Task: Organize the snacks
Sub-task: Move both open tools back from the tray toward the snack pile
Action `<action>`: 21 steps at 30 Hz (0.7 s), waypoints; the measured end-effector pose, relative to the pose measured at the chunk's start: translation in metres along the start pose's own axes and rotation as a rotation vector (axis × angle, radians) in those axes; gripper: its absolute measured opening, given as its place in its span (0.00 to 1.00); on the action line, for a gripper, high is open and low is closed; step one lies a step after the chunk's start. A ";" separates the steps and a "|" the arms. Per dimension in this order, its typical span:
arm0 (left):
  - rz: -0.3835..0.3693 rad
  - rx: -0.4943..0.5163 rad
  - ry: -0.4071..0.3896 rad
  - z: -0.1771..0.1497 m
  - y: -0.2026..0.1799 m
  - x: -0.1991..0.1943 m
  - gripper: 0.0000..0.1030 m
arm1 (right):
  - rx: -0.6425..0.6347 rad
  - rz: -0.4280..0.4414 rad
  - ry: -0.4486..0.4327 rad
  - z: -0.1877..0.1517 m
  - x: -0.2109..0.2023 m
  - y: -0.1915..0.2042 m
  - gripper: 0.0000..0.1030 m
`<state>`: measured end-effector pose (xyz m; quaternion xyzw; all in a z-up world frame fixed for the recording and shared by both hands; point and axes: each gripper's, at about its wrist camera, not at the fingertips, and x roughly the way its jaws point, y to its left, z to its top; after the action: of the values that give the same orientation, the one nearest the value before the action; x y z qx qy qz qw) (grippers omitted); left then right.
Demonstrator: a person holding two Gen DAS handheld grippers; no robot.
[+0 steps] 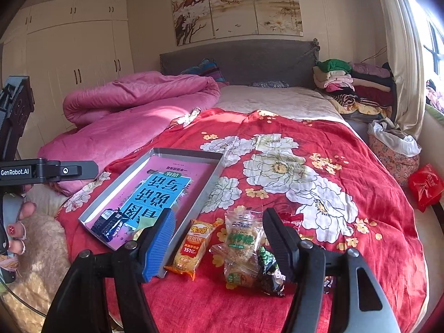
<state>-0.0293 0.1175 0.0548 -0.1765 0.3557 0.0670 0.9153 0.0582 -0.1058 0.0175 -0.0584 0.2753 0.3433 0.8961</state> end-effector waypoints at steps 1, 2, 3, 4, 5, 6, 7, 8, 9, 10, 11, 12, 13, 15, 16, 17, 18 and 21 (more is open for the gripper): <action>-0.003 0.002 0.000 0.000 -0.001 0.000 0.73 | 0.006 -0.006 -0.002 0.000 -0.001 -0.003 0.63; -0.007 0.004 0.001 0.000 -0.003 -0.001 0.73 | 0.013 -0.014 -0.005 0.000 -0.002 -0.006 0.63; -0.009 0.006 0.002 0.000 -0.004 -0.001 0.73 | 0.021 -0.022 -0.008 0.001 -0.003 -0.009 0.63; -0.011 0.009 0.003 0.000 -0.006 -0.001 0.73 | 0.029 -0.024 -0.009 0.001 -0.004 -0.012 0.63; -0.014 0.011 0.004 0.000 -0.007 -0.001 0.73 | 0.037 -0.029 -0.012 0.001 -0.006 -0.014 0.63; -0.015 0.014 0.006 0.000 -0.008 -0.001 0.73 | 0.045 -0.038 -0.015 0.001 -0.007 -0.018 0.63; -0.017 0.017 0.006 0.000 -0.010 -0.001 0.73 | 0.052 -0.043 -0.018 0.001 -0.009 -0.020 0.63; -0.020 0.020 0.008 0.000 -0.012 -0.001 0.73 | 0.060 -0.048 -0.021 0.002 -0.010 -0.024 0.63; -0.023 0.023 0.009 0.000 -0.013 -0.001 0.73 | 0.067 -0.057 -0.025 0.002 -0.012 -0.027 0.63; -0.024 0.026 0.011 0.000 -0.015 -0.001 0.73 | 0.075 -0.065 -0.029 0.002 -0.013 -0.030 0.63; -0.027 0.029 0.012 0.000 -0.017 0.000 0.73 | 0.083 -0.069 -0.032 0.002 -0.015 -0.034 0.63; -0.030 0.033 0.013 -0.001 -0.020 0.000 0.73 | 0.092 -0.073 -0.036 0.002 -0.016 -0.037 0.63; -0.032 0.038 0.015 -0.001 -0.022 0.001 0.73 | 0.099 -0.079 -0.039 0.002 -0.018 -0.040 0.64; -0.039 0.046 0.019 0.000 -0.027 0.002 0.73 | 0.112 -0.081 -0.040 0.002 -0.020 -0.046 0.64; -0.043 0.050 0.021 0.000 -0.030 0.002 0.73 | 0.117 -0.080 -0.040 0.001 -0.020 -0.049 0.64; -0.047 0.054 0.020 0.001 -0.033 0.003 0.73 | 0.121 -0.082 -0.040 0.001 -0.020 -0.051 0.64; -0.051 0.058 0.020 0.001 -0.035 0.003 0.73 | 0.124 -0.085 -0.038 0.001 -0.021 -0.052 0.64; -0.063 0.075 0.023 0.002 -0.044 0.004 0.73 | 0.129 -0.091 -0.037 0.000 -0.023 -0.056 0.64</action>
<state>-0.0137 0.0772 0.0654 -0.1541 0.3627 0.0228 0.9188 0.0807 -0.1613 0.0250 -0.0068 0.2773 0.2848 0.9176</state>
